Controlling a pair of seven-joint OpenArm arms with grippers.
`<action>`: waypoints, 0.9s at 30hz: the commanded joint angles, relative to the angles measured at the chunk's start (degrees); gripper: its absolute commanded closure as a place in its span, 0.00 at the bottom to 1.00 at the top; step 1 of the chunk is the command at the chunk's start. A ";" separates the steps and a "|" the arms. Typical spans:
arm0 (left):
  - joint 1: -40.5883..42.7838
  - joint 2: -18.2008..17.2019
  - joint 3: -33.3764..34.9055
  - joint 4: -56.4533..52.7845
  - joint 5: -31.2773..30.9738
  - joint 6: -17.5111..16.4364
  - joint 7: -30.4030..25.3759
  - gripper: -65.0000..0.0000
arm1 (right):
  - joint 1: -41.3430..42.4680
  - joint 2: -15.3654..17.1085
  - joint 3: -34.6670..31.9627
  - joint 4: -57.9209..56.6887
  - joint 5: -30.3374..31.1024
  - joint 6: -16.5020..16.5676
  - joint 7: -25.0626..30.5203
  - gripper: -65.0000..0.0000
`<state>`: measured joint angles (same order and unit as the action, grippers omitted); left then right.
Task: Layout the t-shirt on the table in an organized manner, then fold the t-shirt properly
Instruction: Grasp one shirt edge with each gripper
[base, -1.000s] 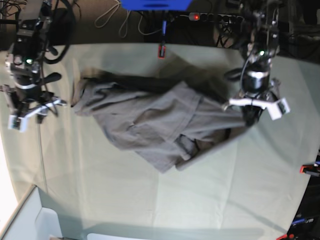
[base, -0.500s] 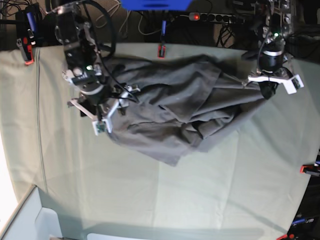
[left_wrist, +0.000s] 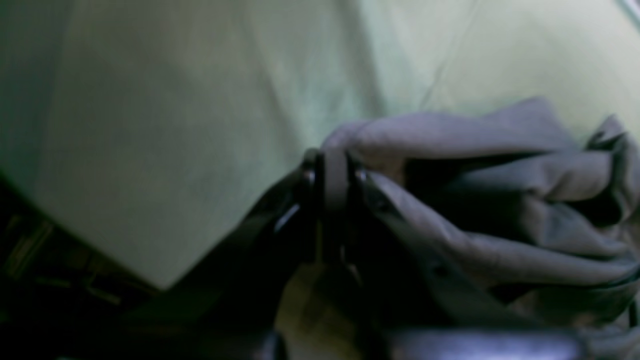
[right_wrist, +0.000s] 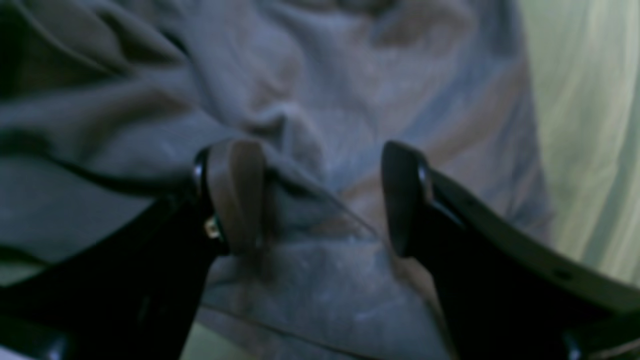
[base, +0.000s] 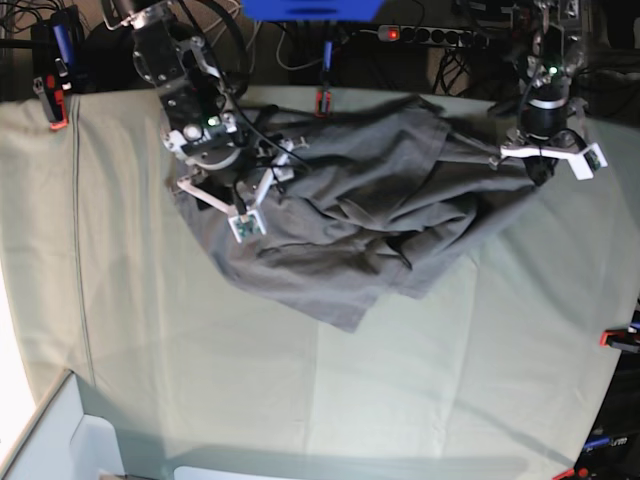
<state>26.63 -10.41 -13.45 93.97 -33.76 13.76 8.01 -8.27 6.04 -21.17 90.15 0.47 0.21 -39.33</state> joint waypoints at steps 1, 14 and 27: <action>-0.65 -0.44 -0.22 0.40 0.40 -0.18 -1.72 1.00 | 0.58 0.07 0.03 0.09 0.01 0.10 0.96 0.41; -2.59 0.00 -0.13 -0.22 -0.13 -0.18 -1.55 0.99 | -1.44 1.30 -0.06 -1.05 0.01 0.19 0.96 0.86; -1.80 0.00 0.93 5.76 -0.04 0.00 -1.55 0.51 | -6.89 4.73 0.47 10.38 -0.07 0.19 0.96 1.00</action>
<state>25.30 -9.91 -12.32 98.74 -34.17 13.96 7.62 -15.59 10.68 -20.80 99.39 0.45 0.21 -39.57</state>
